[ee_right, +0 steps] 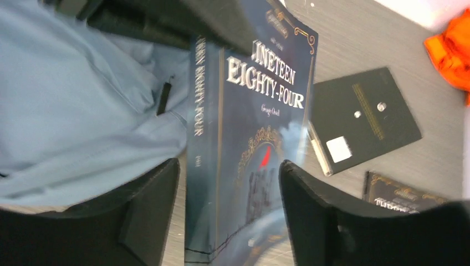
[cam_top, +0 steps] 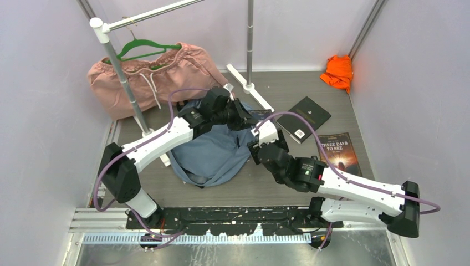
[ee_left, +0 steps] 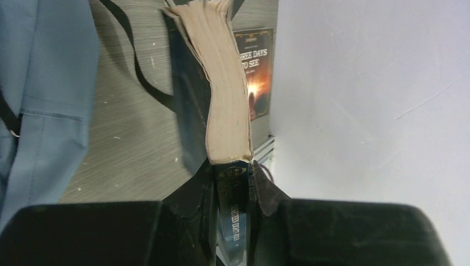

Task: Pack the student bag
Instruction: Adjust the book.

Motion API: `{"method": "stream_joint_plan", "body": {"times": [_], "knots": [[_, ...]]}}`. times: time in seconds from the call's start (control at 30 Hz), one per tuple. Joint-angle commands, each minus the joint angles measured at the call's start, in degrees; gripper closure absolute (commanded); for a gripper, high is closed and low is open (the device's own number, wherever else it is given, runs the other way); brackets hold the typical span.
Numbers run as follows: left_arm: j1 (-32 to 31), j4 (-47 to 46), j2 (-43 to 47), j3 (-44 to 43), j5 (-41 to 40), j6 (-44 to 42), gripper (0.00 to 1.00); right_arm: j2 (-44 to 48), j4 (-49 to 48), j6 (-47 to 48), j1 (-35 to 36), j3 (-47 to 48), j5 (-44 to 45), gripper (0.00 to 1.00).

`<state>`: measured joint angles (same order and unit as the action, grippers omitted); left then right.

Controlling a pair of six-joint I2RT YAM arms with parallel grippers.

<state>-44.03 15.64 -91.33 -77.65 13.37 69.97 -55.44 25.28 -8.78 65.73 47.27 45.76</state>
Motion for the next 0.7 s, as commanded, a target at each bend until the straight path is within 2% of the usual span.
{"method": "stream_joint_plan", "body": {"times": [0.0,0.07,0.17,0.27,0.37,0.5,0.67], "knots": [[0.53,-1.03,2.46,-0.89,2.96,-7.85,1.00,4.28,-3.69,-7.13,0.10,4.29,4.12,0.05],[2.20,0.69,3.44,-1.54,5.06,-11.48,1.00,6.96,-2.21,-8.35,0.11,4.51,2.55,0.00],[4.17,6.00,4.34,-4.87,10.75,-19.34,1.00,12.26,-0.71,-9.32,0.02,4.74,1.59,0.00],[4.51,15.20,4.39,-10.38,16.69,-30.63,1.00,20.16,-2.52,-10.72,-0.24,2.96,1.89,0.00],[4.62,18.94,5.76,-13.88,22.40,-37.65,1.00,26.29,-3.70,-12.96,-0.84,1.13,-0.16,0.00],[4.79,18.83,10.91,-13.77,30.21,-45.16,1.00,28.27,1.42,-17.20,-0.91,3.83,-5.93,0.00],[6.15,23.77,16.28,-16.12,33.93,-53.94,1.00,29.57,3.37,-20.79,-0.95,3.81,-14.36,0.00]]}}
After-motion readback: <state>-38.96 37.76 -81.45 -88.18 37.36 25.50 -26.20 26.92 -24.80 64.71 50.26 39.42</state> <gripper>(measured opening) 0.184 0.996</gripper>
